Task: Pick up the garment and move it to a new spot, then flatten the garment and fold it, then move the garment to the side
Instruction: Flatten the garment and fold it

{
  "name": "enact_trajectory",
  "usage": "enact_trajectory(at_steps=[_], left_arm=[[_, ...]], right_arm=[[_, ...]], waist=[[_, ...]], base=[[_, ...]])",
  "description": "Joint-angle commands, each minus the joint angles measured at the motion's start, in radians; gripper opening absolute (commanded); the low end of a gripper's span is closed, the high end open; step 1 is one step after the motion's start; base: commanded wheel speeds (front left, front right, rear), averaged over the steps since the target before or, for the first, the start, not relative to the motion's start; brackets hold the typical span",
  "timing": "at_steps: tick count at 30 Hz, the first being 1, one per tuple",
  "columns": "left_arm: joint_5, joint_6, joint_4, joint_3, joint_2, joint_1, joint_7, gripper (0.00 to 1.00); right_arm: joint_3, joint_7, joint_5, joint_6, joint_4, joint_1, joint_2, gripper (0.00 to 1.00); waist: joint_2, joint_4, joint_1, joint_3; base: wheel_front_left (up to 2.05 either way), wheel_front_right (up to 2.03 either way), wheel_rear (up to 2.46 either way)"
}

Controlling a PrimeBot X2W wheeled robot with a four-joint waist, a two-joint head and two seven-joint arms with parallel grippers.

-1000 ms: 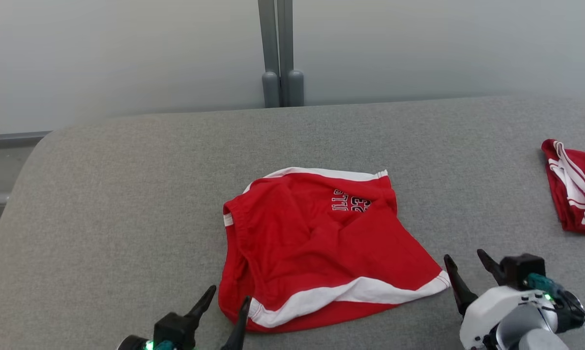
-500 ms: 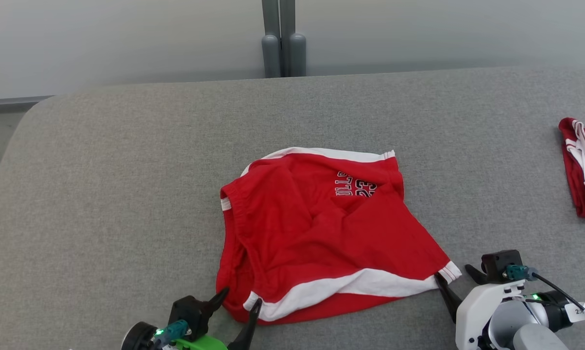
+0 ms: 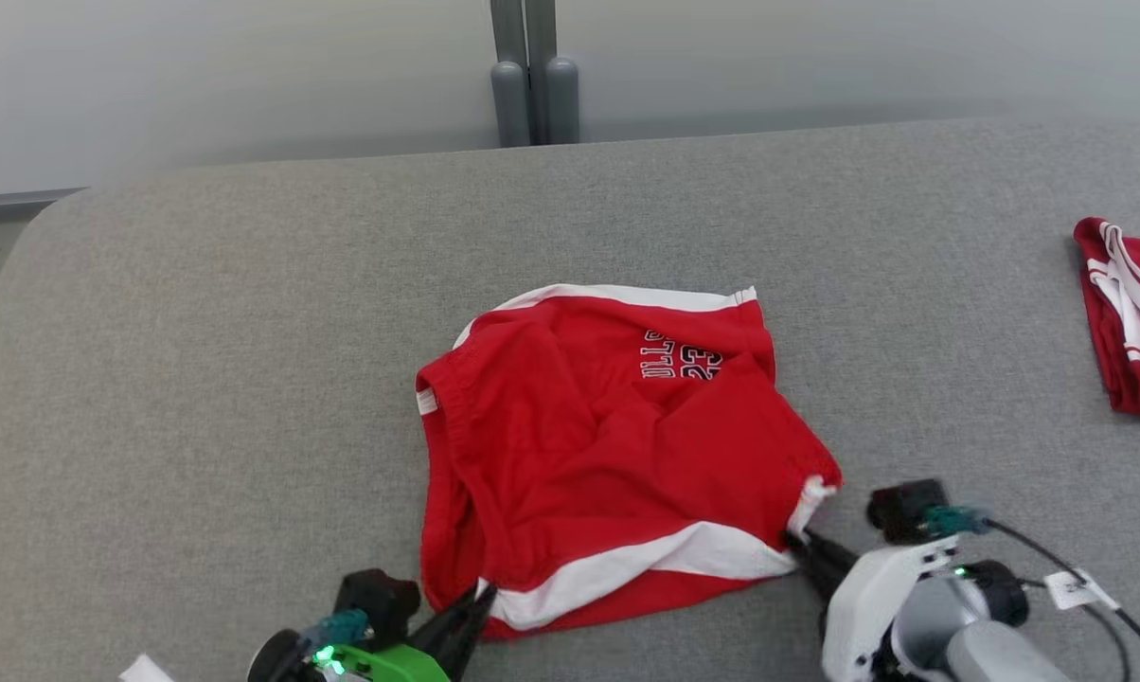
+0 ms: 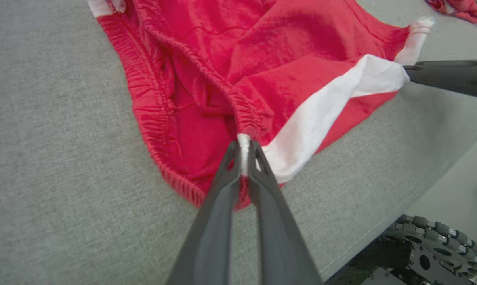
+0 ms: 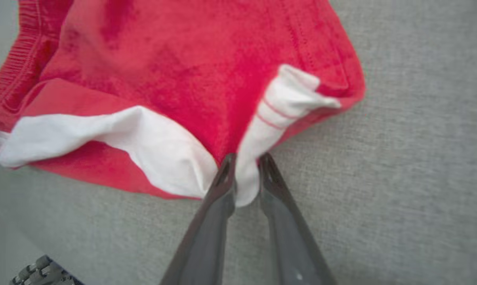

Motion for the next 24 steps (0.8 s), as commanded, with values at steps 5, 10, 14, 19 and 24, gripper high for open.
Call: enact_trajectory(at_steps=[5,10,14,19,24], left_arm=[[-0.138,0.0,-0.206,0.072,0.044,-0.005,0.018,0.0],[-0.209,0.026,-0.52,0.173,0.102,-0.081,0.095,0.0],[-0.265,0.047,-0.685,0.205,0.095,-0.231,0.199,0.0],[-0.338,0.083,-0.685,0.227,0.051,-0.558,0.348,0.0],[-0.304,0.086,-0.453,0.257,0.005,-0.964,0.392,0.0]], right_arm=[[-0.183,-0.034,0.153,0.001,-0.207,0.028,-0.054,0.0],[-0.392,0.095,0.298,0.0,-0.547,0.04,-0.104,0.0],[-0.498,0.261,0.393,0.0,-0.773,-0.065,-0.1,0.0],[-0.596,0.451,0.408,0.001,-0.833,-0.374,-0.062,0.0],[-0.616,0.558,0.248,0.001,-0.68,-0.813,-0.001,0.0]], waist=[[0.0,-0.016,0.0,-0.017],[0.0,-0.03,0.0,-0.011],[0.0,-0.053,0.0,0.043],[0.0,-0.075,0.0,0.195],[0.0,-0.075,0.0,0.404]], base=[[0.0,0.0,0.0],[0.0,0.0,0.0],[0.0,0.0,0.0],[0.0,0.0,0.0],[0.0,0.0,0.0]])
